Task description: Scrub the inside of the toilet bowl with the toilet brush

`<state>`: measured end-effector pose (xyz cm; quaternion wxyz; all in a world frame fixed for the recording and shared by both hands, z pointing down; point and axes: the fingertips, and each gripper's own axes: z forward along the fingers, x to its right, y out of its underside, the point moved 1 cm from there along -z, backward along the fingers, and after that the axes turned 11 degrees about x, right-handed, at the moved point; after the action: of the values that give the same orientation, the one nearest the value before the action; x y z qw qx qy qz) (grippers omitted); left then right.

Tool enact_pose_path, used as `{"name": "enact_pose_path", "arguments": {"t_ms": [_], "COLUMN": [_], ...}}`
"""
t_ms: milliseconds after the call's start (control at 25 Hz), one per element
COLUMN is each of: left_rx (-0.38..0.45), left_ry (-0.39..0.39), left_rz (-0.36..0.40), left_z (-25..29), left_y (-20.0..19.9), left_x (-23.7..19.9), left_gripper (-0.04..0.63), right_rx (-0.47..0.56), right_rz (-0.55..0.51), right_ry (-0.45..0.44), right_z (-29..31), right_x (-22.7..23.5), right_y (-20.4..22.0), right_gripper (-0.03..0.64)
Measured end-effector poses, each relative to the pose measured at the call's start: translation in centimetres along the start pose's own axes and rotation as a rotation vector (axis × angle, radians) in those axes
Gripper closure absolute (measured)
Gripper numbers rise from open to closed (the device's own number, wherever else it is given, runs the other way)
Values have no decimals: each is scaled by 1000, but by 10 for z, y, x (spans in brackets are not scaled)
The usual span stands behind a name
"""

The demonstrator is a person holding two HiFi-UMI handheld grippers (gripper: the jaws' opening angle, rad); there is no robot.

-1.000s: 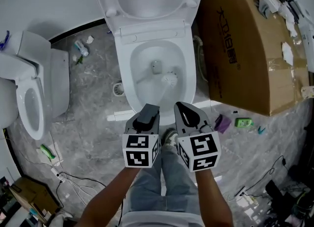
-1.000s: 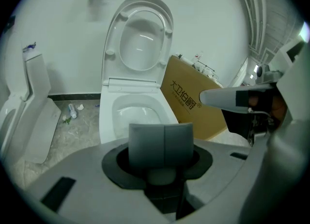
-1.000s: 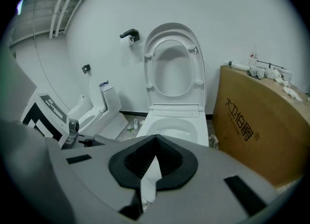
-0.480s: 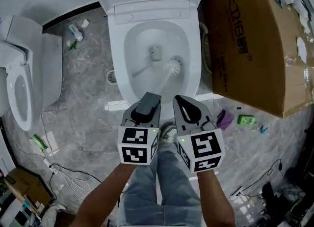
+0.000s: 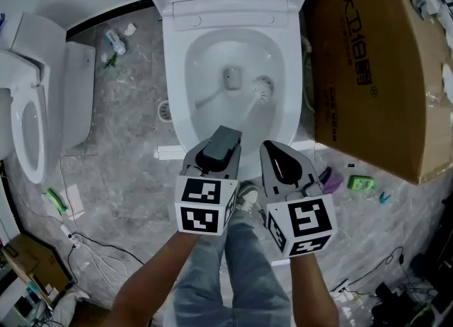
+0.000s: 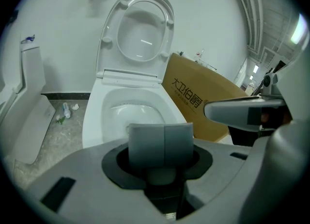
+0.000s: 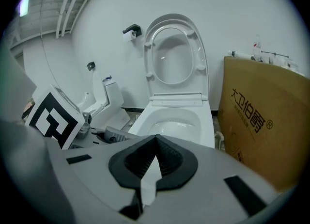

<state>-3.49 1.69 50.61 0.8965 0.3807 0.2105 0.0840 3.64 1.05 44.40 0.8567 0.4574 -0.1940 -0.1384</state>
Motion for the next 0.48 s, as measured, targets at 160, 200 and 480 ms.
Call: {"name": "enact_pose_path", "arguments": {"t_ms": [160, 200, 480], "left_rx": [-3, -2, 6], "left_ry": [4, 5, 4], "left_rz": [7, 8, 18], "left_z": [8, 11, 25], "left_y": [-4, -6, -22], "left_x": [4, 5, 6], "left_gripper": [443, 443, 443], "right_rx": [-13, -15, -22], "right_rz": [-5, -6, 8], "right_ry": [-4, -7, -27], "right_z": [1, 2, 10], "right_x": [4, 4, 8], "right_y": [0, -1, -5], "right_gripper": [618, 618, 618]}}
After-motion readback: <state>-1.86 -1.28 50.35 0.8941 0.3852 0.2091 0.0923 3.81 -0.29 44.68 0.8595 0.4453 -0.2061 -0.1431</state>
